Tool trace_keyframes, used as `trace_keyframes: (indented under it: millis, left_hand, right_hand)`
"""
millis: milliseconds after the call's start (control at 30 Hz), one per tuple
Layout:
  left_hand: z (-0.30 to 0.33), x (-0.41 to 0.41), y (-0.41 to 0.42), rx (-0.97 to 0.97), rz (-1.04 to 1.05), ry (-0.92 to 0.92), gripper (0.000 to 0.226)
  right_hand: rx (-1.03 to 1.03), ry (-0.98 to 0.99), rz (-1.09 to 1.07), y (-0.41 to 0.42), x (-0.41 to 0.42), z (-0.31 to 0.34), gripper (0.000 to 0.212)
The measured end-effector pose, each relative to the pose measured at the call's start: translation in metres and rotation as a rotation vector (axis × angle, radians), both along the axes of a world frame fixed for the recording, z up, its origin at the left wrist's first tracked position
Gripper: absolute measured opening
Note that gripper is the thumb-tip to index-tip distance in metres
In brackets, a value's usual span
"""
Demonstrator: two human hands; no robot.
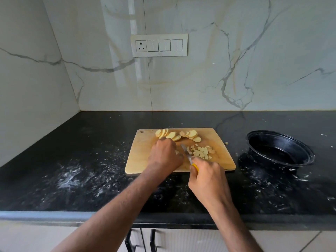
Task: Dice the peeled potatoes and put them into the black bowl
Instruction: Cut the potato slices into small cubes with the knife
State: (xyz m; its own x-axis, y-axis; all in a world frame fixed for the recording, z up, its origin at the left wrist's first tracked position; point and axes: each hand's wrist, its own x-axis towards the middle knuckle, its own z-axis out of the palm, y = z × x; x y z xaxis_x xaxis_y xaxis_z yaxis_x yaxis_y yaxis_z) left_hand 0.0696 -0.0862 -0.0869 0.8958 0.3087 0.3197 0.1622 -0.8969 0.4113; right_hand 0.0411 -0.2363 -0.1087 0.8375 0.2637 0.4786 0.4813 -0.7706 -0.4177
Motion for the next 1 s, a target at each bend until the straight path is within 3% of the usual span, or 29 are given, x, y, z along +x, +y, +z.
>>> trace_keyframes:
  millis: [167,300,833,1000]
  left_hand:
    - [0.018,-0.001,0.040,-0.144,-0.240,0.139,0.057]
    - [0.024,0.003,0.058,-0.005,-0.408,0.243,0.048]
    - [0.031,0.012,0.046,0.106,-0.399,0.313,0.047]
    - [0.027,0.013,0.024,0.029,-0.225,0.298,0.045]
  right_hand:
    - [-0.048,0.010,0.001,0.001,-0.003,0.002,0.024]
    - [-0.039,0.036,-0.005,0.001,-0.005,0.005,0.026]
    - [-0.165,0.051,-0.025,0.010,-0.016,0.012,0.024]
    - [-0.215,0.077,-0.013,0.021,-0.027,0.015,0.027]
